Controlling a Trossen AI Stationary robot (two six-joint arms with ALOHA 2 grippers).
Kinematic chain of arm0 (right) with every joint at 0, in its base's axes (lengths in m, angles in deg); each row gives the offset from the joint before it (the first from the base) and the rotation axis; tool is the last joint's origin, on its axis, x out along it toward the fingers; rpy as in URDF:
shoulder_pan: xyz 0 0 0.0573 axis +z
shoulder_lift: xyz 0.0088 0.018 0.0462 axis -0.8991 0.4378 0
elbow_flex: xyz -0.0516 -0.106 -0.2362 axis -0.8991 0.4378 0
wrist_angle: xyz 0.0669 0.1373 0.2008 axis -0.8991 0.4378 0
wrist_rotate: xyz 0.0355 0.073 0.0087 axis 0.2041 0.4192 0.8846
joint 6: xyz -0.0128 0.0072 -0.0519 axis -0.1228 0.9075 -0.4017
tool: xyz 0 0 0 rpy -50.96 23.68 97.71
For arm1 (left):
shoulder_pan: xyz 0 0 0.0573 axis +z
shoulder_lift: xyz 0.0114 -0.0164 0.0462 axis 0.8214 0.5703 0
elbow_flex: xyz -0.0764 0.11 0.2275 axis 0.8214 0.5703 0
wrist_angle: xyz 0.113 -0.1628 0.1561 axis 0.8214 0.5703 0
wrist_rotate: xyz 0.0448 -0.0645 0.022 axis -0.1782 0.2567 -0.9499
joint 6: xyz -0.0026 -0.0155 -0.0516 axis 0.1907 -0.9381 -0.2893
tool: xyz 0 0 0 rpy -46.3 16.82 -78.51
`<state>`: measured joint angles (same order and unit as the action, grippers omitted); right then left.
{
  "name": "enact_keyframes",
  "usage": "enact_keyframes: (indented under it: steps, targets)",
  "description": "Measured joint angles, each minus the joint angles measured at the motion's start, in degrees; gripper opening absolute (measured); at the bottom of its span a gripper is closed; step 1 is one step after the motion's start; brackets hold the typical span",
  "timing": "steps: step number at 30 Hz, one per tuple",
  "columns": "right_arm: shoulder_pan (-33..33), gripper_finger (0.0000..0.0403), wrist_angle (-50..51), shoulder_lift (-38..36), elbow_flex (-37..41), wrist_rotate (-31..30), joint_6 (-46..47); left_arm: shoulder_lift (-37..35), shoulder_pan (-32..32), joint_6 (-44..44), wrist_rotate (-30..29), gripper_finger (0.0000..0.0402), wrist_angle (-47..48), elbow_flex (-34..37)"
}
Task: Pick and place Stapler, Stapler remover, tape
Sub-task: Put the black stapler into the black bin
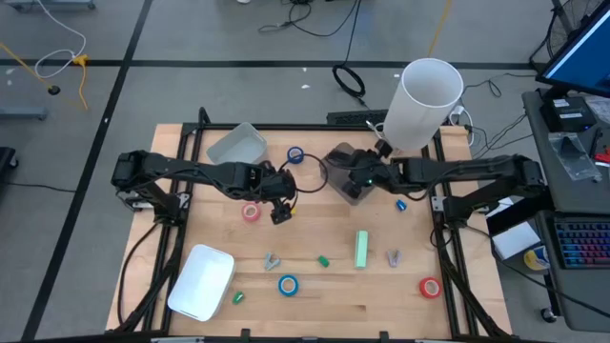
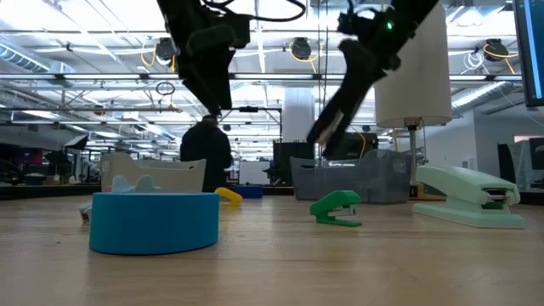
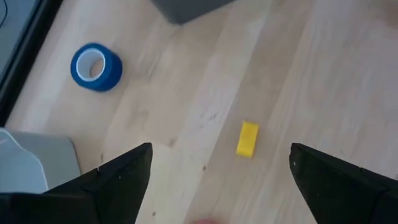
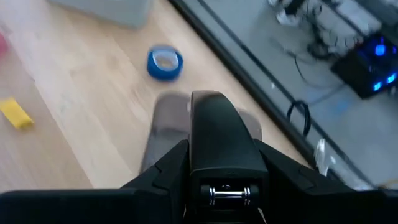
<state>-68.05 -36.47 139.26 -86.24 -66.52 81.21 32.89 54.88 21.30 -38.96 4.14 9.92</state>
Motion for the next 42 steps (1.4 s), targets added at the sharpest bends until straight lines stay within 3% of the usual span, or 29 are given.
enact_keyframes:
  steps: [8, 27, 42]
  targets:
    - [-2.69, 0.0136, -9.09, 0.0, 8.6, -1.46, 1.68, 0.0, 0.38, -1.63, 0.9, 0.0371, -0.63, 2.22]
    - [-5.39, 0.0136, -22.37, -0.03, 20.08, -1.56, 2.55, 0.0, 0.27, -0.61, 2.94, 0.0368, -7.33, 2.25]
    - [-5.41, 0.0154, -21.52, 0.02, 21.41, 3.34, 3.56, 0.02, 0.25, -0.71, 4.26, 0.0365, -10.28, 2.25]
